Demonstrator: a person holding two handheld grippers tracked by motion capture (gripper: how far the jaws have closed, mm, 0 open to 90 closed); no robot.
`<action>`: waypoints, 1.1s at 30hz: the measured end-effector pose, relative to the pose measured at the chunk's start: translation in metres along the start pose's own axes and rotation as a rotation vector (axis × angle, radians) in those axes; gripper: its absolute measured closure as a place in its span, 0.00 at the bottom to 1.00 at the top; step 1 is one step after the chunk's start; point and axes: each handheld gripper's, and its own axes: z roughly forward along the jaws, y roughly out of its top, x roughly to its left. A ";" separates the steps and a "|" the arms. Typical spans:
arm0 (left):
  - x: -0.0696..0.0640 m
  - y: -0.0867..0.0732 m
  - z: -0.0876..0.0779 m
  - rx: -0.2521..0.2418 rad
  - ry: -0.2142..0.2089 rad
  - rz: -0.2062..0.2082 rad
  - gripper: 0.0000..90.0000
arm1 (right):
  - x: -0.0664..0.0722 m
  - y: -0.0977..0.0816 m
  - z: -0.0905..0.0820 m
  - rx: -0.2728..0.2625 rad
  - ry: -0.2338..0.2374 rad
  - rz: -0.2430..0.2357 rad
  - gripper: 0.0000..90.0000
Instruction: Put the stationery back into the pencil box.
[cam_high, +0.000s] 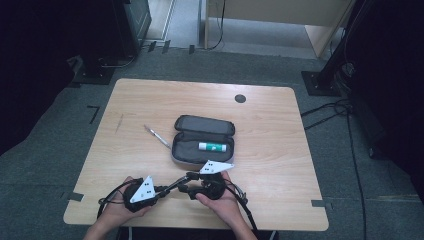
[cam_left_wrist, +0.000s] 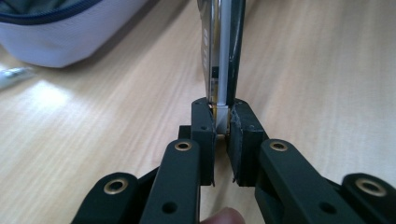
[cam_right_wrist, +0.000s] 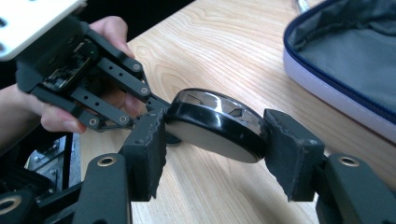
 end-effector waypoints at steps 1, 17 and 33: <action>0.001 0.000 0.000 -0.003 -0.014 -0.007 0.92 | 0.000 0.000 0.000 -0.003 0.007 -0.014 0.46; 0.007 -0.002 -0.002 -0.002 -0.072 -0.049 0.92 | -0.004 -0.005 0.001 0.001 0.047 -0.127 0.51; 0.010 -0.002 -0.002 0.004 -0.036 -0.089 0.83 | -0.004 -0.008 -0.006 0.012 0.141 -0.139 0.81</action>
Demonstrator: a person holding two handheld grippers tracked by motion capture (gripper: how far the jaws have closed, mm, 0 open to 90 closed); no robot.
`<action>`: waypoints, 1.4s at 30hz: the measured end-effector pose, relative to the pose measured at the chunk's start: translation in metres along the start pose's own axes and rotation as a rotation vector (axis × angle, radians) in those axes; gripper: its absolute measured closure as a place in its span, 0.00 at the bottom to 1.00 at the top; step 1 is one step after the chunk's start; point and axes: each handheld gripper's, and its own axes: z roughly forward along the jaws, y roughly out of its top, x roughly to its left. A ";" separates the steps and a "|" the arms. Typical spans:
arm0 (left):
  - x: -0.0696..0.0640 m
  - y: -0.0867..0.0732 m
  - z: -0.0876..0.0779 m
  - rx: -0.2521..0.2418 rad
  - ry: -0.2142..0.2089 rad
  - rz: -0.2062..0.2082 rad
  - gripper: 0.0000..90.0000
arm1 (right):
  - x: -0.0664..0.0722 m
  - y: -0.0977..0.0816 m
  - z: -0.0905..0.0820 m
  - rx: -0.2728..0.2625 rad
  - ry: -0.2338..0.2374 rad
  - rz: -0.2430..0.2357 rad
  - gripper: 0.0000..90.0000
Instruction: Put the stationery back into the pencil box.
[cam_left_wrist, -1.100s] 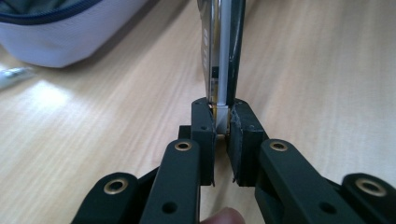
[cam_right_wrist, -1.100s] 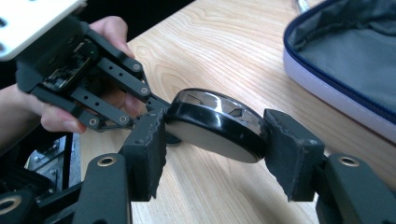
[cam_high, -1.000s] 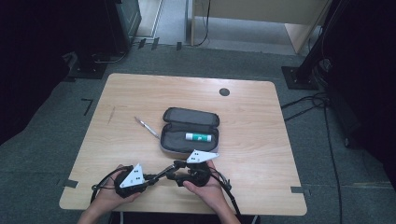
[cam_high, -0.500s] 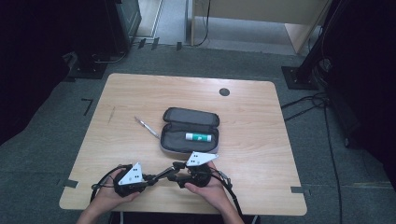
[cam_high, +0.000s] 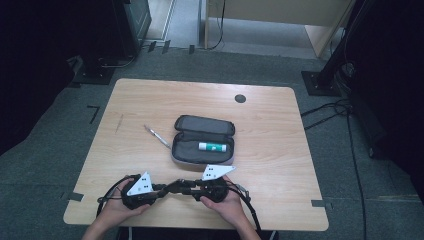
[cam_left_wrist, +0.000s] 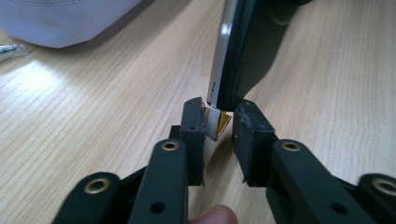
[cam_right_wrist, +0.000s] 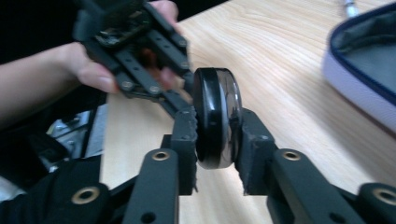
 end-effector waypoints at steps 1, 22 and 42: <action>0.000 0.000 0.000 0.000 0.004 0.000 0.81 | 0.002 0.000 0.000 -0.002 0.008 -0.006 0.81; 0.018 -0.012 -0.015 -0.001 0.213 -0.133 0.32 | -0.007 0.015 -0.043 -0.111 -0.131 0.010 0.82; 0.030 -0.017 -0.016 0.049 0.236 -0.232 0.20 | -0.043 0.032 -0.066 -0.135 -0.306 0.080 0.82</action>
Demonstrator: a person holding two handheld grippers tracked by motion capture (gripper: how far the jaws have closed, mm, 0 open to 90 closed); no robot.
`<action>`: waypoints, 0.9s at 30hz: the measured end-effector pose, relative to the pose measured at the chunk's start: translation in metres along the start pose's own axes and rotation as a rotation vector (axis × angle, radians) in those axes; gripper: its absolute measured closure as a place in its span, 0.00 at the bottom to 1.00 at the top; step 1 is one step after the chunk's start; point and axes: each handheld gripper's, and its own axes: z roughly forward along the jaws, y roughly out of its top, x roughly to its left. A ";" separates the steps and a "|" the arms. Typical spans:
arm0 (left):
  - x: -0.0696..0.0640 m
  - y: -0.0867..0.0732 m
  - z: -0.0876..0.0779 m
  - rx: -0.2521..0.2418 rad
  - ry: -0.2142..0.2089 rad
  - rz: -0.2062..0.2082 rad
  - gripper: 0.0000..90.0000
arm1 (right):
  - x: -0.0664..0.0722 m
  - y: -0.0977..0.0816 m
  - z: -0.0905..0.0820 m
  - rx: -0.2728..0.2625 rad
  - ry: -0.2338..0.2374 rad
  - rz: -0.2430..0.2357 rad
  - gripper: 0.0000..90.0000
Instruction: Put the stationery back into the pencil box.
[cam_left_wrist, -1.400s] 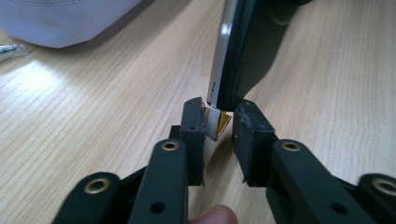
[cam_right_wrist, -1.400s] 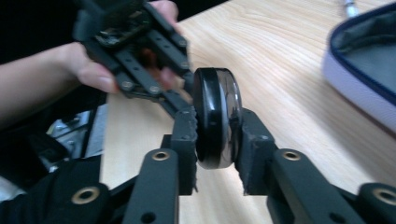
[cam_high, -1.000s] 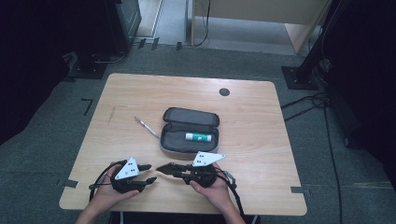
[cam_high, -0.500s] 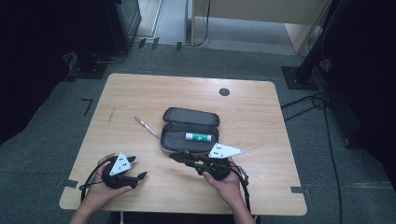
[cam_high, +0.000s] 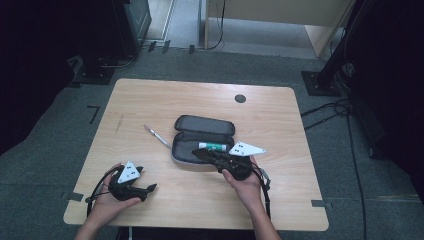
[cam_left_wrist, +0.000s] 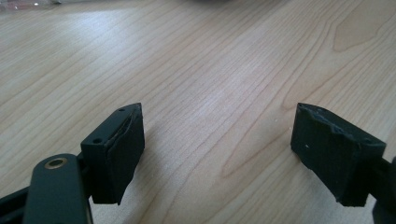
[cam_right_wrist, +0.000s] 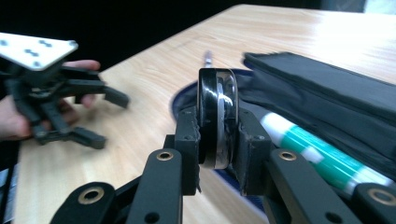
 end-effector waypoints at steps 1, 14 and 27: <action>0.000 0.000 0.000 -0.001 -0.001 -0.003 0.20 | -0.004 0.000 0.002 0.009 -0.011 0.013 0.82; 0.001 0.000 0.000 0.004 -0.006 -0.009 0.20 | -0.021 -0.001 0.022 0.117 -0.057 0.045 0.82; 0.001 0.000 0.000 0.004 -0.010 -0.012 0.20 | -0.031 -0.003 0.023 0.137 -0.099 0.063 0.80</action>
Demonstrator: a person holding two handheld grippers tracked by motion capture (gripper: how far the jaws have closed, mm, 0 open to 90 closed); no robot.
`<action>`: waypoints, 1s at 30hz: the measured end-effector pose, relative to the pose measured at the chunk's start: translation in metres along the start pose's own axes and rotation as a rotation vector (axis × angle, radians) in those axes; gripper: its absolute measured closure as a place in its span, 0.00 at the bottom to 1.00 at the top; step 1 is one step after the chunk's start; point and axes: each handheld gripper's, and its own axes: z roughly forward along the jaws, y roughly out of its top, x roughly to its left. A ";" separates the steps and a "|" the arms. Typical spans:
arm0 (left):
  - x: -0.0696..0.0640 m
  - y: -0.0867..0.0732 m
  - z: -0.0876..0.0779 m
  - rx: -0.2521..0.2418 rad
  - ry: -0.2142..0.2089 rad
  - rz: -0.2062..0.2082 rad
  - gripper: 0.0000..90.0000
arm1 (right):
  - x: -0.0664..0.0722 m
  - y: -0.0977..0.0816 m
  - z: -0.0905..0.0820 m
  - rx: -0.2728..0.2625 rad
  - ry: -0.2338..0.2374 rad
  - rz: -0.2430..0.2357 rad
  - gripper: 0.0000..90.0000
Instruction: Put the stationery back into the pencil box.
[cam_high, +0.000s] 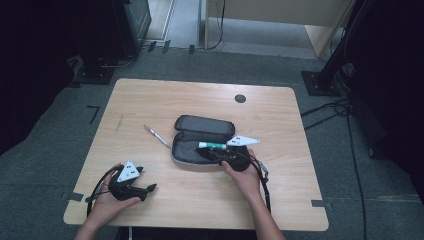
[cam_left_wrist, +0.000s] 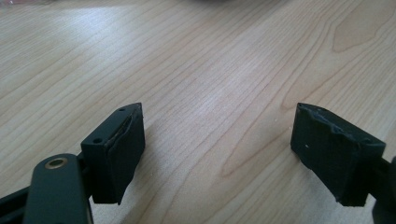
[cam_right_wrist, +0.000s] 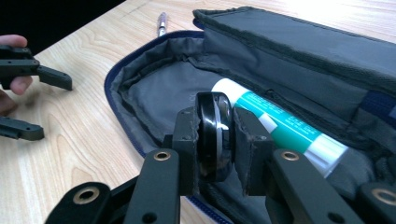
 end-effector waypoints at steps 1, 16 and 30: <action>0.000 0.000 0.000 0.000 0.000 0.000 0.20 | -0.001 0.000 0.000 0.000 -0.004 -0.001 0.81; 0.000 0.000 0.000 0.001 0.000 -0.002 0.20 | -0.001 0.002 -0.001 0.000 -0.119 -0.092 0.71; 0.000 0.000 0.000 0.000 0.001 -0.004 0.20 | 0.005 0.001 -0.004 -0.013 -0.001 -0.072 0.73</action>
